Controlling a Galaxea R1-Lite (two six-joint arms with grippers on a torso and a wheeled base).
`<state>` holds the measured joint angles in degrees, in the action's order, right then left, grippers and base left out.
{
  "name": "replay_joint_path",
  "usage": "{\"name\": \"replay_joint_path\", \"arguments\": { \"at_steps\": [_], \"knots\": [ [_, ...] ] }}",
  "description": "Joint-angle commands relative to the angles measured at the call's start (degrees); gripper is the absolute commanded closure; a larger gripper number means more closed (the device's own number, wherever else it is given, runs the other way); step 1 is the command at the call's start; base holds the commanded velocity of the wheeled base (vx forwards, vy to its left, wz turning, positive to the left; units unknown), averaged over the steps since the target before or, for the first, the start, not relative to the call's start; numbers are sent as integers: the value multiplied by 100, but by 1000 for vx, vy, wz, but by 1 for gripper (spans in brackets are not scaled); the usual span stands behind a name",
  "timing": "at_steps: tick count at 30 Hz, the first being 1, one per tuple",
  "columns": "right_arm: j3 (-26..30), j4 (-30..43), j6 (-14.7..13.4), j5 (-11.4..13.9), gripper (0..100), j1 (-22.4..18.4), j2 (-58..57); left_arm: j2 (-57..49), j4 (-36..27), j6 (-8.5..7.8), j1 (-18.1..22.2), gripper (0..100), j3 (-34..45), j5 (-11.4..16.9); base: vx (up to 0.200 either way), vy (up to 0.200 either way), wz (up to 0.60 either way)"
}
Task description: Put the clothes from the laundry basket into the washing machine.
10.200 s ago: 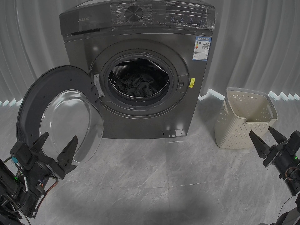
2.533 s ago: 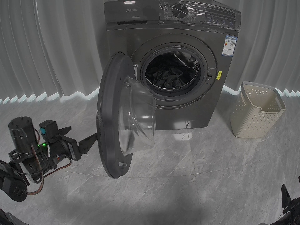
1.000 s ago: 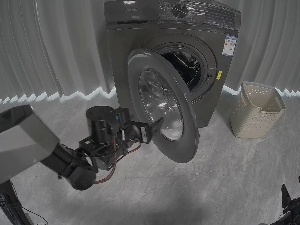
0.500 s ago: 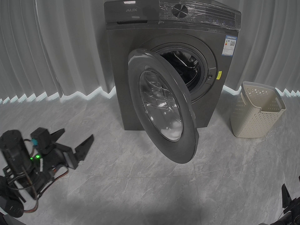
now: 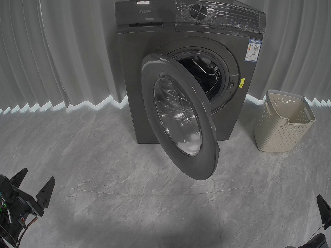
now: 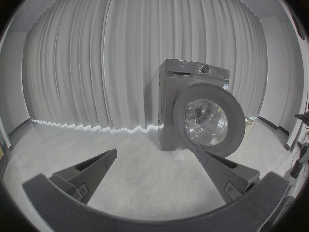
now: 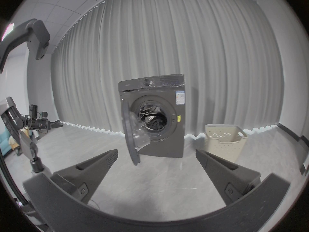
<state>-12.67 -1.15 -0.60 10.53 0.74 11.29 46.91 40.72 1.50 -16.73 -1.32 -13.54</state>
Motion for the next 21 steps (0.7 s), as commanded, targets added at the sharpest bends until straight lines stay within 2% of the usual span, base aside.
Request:
{"name": "replay_joint_path", "arguments": {
  "at_steps": [1, 2, 3, 4, 5, 6, 8, 9, 10, 11, 12, 14, 17, 19, 21],
  "knots": [
    [-430, -1423, 25, 1373, 0, 427, 3292, -2151, -1901, -27, 548, 0, 132, 62, 0, 0, 0],
    [-474, -1740, -2, 1399, 0, 646, 3732, -2423, -2261, -18, 627, 0, 132, 177, 0, 0, 0],
    [-474, -1740, -2, 1399, 0, 646, 3732, -2423, -2261, -18, 627, 0, 132, 177, 0, 0, 0],
    [-526, -2171, -46, 1346, 0, 1068, 4364, -2872, -2771, -36, 706, 0, 132, 519, 0, 0, 0],
    [-535, -2241, -46, 1337, 0, 1130, 4470, -2907, -2806, -36, 715, 0, 132, 546, 0, 0, 0],
    [-562, -2628, -37, 1285, 0, 1332, 4936, -3135, -3070, -62, 758, 0, 132, 766, 0, 0, 0],
    [-588, -2935, -28, 1162, 0, 1446, 5287, -3188, -3184, -62, 855, 0, 132, 801, 0, 0, 0],
    [-658, -3173, -19, 1003, 0, 1560, 5630, -3241, -3272, -53, 961, 0, 132, 801, 0, 0, 0],
    [-658, -3173, -19, 1003, 0, 1560, 5630, -3241, -3272, -53, 961, 0, 132, 801, 0, 0, 0],
    [-869, -3427, -72, 810, 0, 1877, 6069, -3329, -3509, -62, 1057, 0, 132, 809, 0, 0, 0],
    [-896, -3454, -81, 775, 0, 1921, 6131, -3337, -3527, -62, 1057, 0, 132, 809, 0, 0, 0],
    [-1203, -3647, -213, 353, 0, 2167, 6579, -3522, -3667, -88, 1154, 0, 132, 818, 0, 0, 0],
    [-1643, -3761, -230, -289, 0, 2387, 7194, -3619, -3667, -106, 1233, 0, 132, 818, 0, 0, 0],
    [-1854, -3955, -265, -649, 0, 2598, 7511, -3724, -3667, -53, 1242, 0, 132, 827, 0, 0, 0],
    [-1977, -4210, -265, -851, 0, 2791, 7687, -3812, -3667, -62, 1251, 0, 132, 827, 0, 0, 0]
  ]
}}
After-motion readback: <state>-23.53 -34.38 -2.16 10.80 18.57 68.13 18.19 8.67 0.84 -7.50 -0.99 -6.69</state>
